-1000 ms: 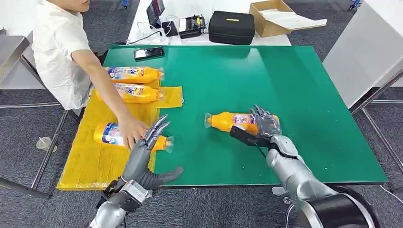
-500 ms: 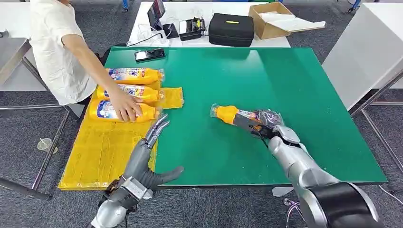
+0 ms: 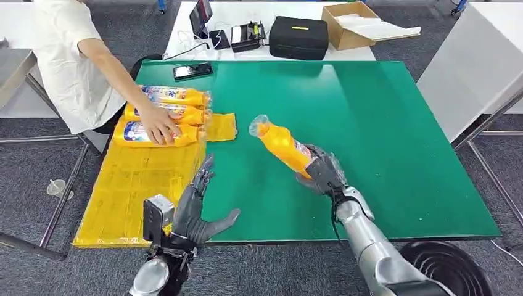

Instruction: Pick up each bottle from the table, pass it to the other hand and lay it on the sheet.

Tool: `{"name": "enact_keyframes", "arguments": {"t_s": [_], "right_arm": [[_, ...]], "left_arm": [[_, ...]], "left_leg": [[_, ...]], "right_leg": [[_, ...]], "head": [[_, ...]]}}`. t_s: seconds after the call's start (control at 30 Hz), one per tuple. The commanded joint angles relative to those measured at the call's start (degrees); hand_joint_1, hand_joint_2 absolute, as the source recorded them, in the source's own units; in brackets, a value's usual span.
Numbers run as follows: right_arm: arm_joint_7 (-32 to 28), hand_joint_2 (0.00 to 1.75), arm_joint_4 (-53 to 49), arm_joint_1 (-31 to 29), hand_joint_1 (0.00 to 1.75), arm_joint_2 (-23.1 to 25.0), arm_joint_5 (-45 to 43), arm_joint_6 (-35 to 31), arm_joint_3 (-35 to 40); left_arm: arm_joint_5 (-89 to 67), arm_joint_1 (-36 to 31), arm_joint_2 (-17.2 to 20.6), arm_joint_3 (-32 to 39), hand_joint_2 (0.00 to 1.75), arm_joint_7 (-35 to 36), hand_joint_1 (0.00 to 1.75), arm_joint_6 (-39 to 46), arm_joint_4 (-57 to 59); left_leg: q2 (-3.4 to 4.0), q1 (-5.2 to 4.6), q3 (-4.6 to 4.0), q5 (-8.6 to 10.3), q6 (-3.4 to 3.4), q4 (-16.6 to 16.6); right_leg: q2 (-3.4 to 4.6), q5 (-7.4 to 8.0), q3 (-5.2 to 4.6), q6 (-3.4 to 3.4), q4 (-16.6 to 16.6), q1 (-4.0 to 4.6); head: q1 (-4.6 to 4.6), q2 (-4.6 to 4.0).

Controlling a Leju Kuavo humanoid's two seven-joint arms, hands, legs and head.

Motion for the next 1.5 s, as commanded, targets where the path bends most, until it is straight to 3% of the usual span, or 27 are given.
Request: {"name": "enact_keyframes", "arguments": {"t_s": [0.03, 0.23, 0.27, 0.47, 0.63, 1.03, 1.23, 1.27, 1.3, 1.5], "right_arm": [[1.3, 1.75, -23.9, 9.0, 1.75, 2.5, -3.8, -6.3, 15.4], [0.8, 1.75, -22.4, 8.1, 1.75, 1.5, -5.4, -7.2, 16.3], [0.3, 1.75, -22.0, 8.0, 1.75, 1.8, -5.9, -6.6, 16.7], [-0.9, 1.75, -17.8, 7.0, 1.75, 5.5, -6.5, -5.7, 22.4], [-1.3, 1.75, -13.3, 6.2, 1.75, 6.0, -7.8, -4.9, 25.5], [-2.5, 1.75, -12.8, 4.5, 1.75, 6.0, -7.6, -1.4, 30.4], [-2.5, 1.75, -12.0, 3.8, 1.75, 5.9, -7.4, -1.3, 32.5], [-2.8, 1.75, -11.8, 3.4, 1.75, 6.0, -7.6, -1.3, 32.8], [-3.1, 1.75, -11.9, 3.3, 1.75, 6.0, -7.8, -1.4, 32.9], [-3.1, 1.75, -12.7, 3.0, 1.75, 5.8, -8.0, -1.3, 33.0]], "left_arm": [[3.9, -2.6, -1.2, -0.6, 0.00, 0.9, 0.00, 5.7, 11.5], [4.5, -2.7, -0.7, -1.4, 0.00, 1.1, 0.00, 6.4, 10.7], [4.8, -2.8, -0.6, -1.6, 1.75, 1.0, 0.00, 6.3, 10.7], [7.2, -4.1, -1.2, -1.7, 1.75, -0.3, 0.00, 5.4, 10.3], [8.0, -5.0, -1.4, -1.7, 1.75, -1.8, 0.00, 6.7, 8.1], [5.6, -6.4, -2.9, -1.8, 1.75, -5.6, 0.00, 12.1, 6.2], [12.0, -6.5, -2.3, -1.8, 1.75, -4.1, 0.00, 5.9, 4.9], [13.7, -6.8, -1.7, -2.1, 1.75, -2.5, 0.12, 4.4, 5.5], [13.0, -7.1, -1.6, -2.4, 1.75, -3.5, 1.75, 4.2, 5.8], [14.2, -7.6, -1.6, -1.9, 1.75, -3.5, 1.75, 2.5, 7.0]], "left_leg": [[0.18, 0.00, 0.01, -0.10, 0.00, 0.0], [0.15, 0.05, 0.01, -0.18, -0.01, 0.0], [0.11, 0.02, -0.11, -0.12, -0.01, 0.0], [0.25, 0.03, -0.16, -0.11, -0.03, 0.0], [0.16, 0.03, -0.20, -0.07, -0.02, 0.0], [0.19, 0.06, -0.19, -0.15, -0.03, 0.1], [0.14, 0.03, -0.27, -0.08, -0.01, 0.0], [0.19, 0.04, -0.16, -0.14, -0.01, 0.0], [0.16, 0.03, -0.24, -0.08, -0.02, 0.0], [0.16, 0.03, -0.15, -0.12, -0.02, 0.0]], "right_leg": [[0.10, -0.06, -0.04, -0.15, 0.0, 0.03], [0.01, -0.16, -0.02, -0.26, 0.0, 0.10], [0.00, -0.11, -0.13, -0.21, 0.0, 0.05], [0.15, -0.06, -0.23, -0.20, 0.0, 0.05], [0.06, -0.05, -0.25, -0.16, 0.0, 0.07], [0.06, -0.12, -0.20, -0.27, 0.1, 0.09], [0.04, -0.06, -0.30, -0.16, 0.0, 0.05], [0.06, -0.11, -0.19, -0.23, 0.0, 0.08], [0.05, -0.06, -0.28, -0.18, 0.0, 0.06], [0.03, -0.11, -0.17, -0.23, 0.0, 0.06]], "head": [[-0.04, 0.00], [-0.04, 0.00], [-0.04, 0.00], [-0.02, 0.00], [-0.04, 0.00], [-0.04, 0.00], [-0.04, 0.00], [-0.02, 0.00], [-0.04, 0.00], [-0.02, 0.00]]}}
